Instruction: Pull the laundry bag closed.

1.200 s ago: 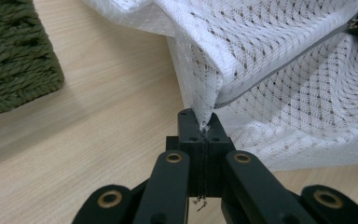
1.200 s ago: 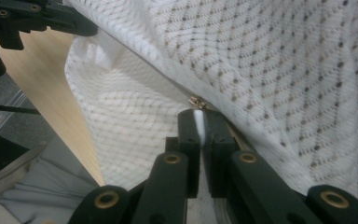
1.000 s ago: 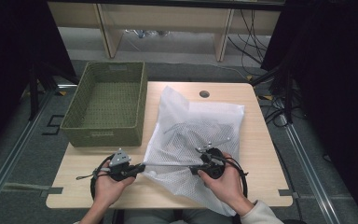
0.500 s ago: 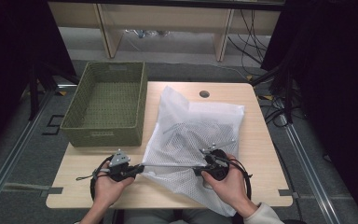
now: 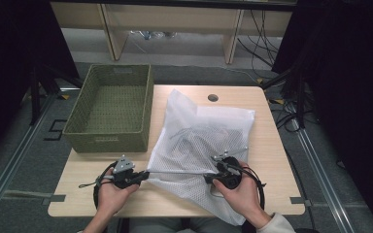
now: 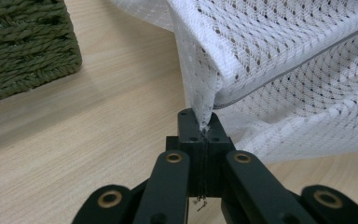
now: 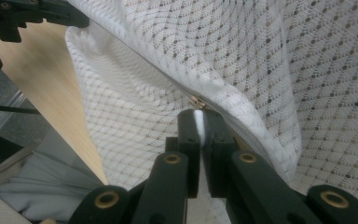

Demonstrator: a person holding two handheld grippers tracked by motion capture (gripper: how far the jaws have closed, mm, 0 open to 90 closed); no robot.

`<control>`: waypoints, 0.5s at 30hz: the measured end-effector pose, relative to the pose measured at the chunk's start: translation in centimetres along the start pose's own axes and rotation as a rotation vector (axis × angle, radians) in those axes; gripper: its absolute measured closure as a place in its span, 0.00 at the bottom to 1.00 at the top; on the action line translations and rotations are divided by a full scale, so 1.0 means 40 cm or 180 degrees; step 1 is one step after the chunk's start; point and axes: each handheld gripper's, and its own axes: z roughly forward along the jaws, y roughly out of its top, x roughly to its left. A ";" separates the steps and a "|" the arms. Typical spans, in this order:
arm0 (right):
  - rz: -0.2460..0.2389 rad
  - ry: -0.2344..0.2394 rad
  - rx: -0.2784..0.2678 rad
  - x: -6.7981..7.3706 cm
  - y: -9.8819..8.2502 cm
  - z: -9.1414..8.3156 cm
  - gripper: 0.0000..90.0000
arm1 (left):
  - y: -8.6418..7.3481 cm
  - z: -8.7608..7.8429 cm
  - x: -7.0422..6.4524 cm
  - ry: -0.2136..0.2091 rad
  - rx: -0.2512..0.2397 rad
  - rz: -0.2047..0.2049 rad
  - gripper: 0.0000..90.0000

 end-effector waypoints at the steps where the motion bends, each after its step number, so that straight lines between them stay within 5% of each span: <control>1: 0.0016 0.0007 0.0017 -0.001 -0.002 -0.003 0.98 | 0.000 0.000 0.000 -0.0002 -0.0002 -0.0002 0.99; 4: 0.0006 -0.0001 -0.0002 -0.006 -0.007 -0.005 0.98 | 0.000 -0.003 0.006 -0.0005 0.0081 0.0088 0.99; 7: 0.0011 0.0010 -0.0011 -0.007 -0.009 -0.006 0.98 | 0.000 0.001 -0.001 0.0015 0.0020 -0.0002 0.99; 11: 0.0018 0.0011 -0.0015 -0.004 -0.009 -0.006 0.98 | 0.003 -0.006 0.000 0.0044 0.0035 0.0130 0.98; 15: -0.0003 0.0023 -0.0036 -0.003 -0.007 -0.005 0.98 | 0.003 -0.013 -0.003 0.0057 0.0008 0.0112 0.92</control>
